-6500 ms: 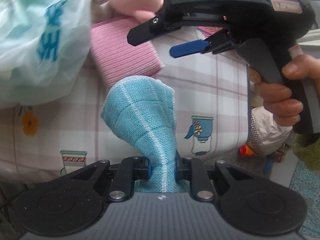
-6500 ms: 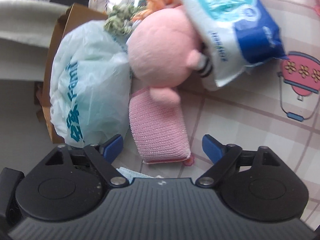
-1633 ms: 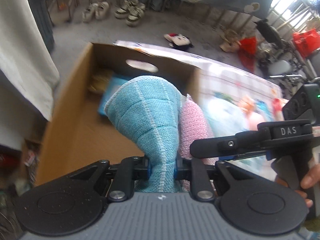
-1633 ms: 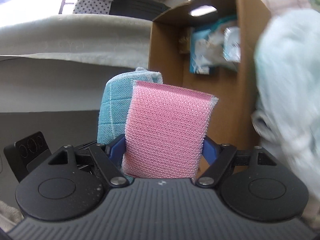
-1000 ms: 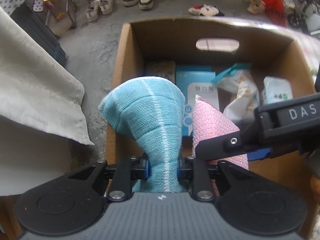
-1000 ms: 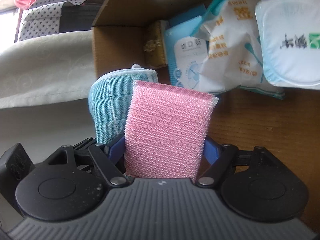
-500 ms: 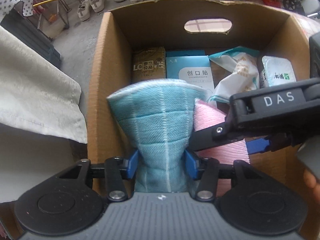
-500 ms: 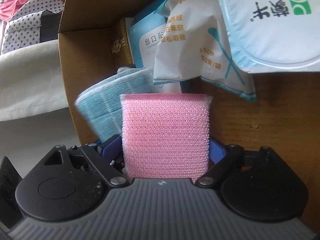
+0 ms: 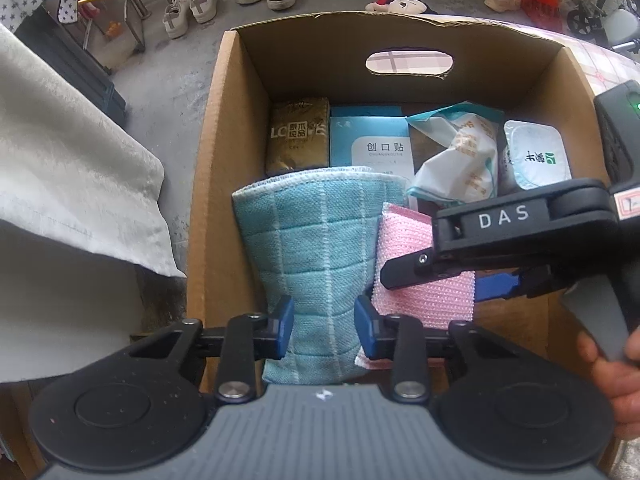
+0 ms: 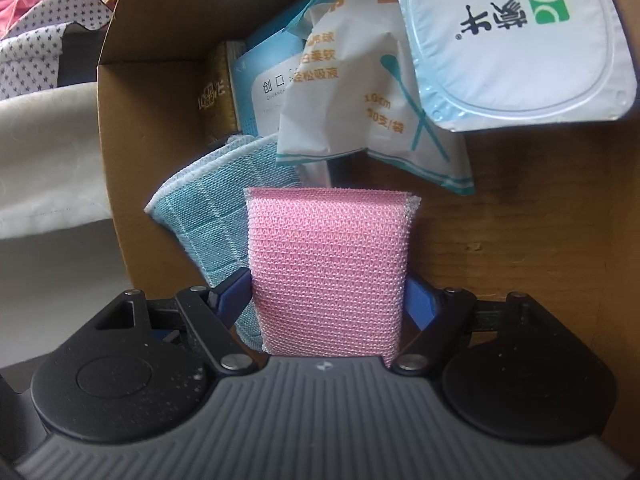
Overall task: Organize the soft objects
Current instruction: 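Open both tools to drop the blue towel and pink pad into the box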
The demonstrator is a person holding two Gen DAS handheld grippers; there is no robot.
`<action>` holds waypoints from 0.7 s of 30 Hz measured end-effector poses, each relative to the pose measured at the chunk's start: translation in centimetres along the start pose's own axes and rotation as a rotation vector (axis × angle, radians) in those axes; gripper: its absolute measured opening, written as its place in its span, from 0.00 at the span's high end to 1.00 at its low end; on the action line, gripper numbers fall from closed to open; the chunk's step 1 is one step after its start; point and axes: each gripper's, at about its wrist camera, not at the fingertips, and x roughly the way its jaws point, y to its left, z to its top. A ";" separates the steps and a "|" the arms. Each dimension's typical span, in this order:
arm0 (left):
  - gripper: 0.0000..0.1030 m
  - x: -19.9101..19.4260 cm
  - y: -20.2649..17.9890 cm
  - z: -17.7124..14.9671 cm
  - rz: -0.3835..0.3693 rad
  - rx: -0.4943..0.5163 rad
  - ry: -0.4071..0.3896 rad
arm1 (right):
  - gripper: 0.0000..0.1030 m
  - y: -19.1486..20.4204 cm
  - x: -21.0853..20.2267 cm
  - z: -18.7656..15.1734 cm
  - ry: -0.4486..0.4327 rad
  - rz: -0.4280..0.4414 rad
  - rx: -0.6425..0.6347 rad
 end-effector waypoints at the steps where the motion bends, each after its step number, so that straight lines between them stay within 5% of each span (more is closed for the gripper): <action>1: 0.66 0.0 0.0 0.0 -0.003 -0.006 -0.001 | 0.21 0.1 0.0 0.1 0.004 0.002 -0.007; 13: 0.57 -2.5 1.4 -1.2 0.000 -0.116 -0.033 | 0.12 2.6 -2.6 -0.4 -0.064 -0.064 -0.132; 21: 0.50 -4.8 1.1 -1.7 -0.026 -0.180 -0.053 | 0.12 3.2 -6.3 -1.9 -0.122 0.054 -0.170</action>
